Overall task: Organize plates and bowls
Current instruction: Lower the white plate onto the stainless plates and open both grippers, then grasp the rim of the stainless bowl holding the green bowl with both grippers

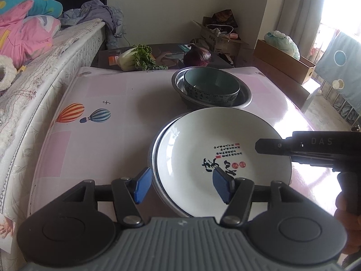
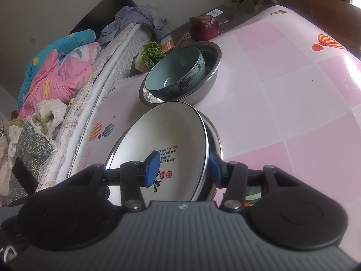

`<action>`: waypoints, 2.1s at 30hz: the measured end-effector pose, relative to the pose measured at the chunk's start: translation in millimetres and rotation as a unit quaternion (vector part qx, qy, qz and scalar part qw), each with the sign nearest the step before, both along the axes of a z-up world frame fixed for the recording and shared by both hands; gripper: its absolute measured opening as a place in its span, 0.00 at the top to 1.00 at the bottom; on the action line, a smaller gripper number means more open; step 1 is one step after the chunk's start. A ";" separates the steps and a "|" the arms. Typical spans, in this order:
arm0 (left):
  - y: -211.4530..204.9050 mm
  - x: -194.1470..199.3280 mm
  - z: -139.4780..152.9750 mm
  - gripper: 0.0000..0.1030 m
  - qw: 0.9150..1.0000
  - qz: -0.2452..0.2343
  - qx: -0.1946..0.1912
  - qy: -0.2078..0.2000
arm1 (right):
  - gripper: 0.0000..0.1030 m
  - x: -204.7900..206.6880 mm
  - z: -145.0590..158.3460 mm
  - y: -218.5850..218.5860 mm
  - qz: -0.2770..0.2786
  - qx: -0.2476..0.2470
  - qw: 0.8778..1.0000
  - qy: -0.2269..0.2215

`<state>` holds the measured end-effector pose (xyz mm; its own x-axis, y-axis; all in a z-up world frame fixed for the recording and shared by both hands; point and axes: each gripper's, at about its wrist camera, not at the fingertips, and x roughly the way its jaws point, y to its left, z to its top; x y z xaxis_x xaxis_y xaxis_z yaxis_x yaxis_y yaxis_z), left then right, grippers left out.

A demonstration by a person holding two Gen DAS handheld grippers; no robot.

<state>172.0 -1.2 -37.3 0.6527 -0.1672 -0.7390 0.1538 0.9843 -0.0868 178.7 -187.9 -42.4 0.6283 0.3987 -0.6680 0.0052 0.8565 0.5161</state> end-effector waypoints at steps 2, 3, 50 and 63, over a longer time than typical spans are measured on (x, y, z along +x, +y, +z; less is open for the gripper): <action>0.1 -0.6 2.7 0.35 1.000 0.004 0.005 -0.002 | 0.50 1.2 2.8 0.3 0.000 0.005 1.000 0.009; 0.0 -1.2 3.8 0.34 1.000 0.007 0.007 -0.003 | 0.49 1.7 3.9 0.2 0.000 0.005 1.000 0.015; 23.9 32.3 38.6 0.24 0.998 0.033 -0.016 -0.041 | 0.24 -6.4 56.8 -45.2 -0.008 -0.038 0.998 -0.045; 20.1 182.4 3.8 0.56 0.996 0.032 -0.067 0.044 | 0.46 139.4 14.2 -54.6 0.002 -0.014 1.000 0.011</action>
<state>354.3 18.9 -33.5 0.5986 -0.2280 -0.7679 0.0774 0.9706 -0.2278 318.2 -242.6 -28.2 0.6122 0.3817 -0.6925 0.0133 0.8707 0.4916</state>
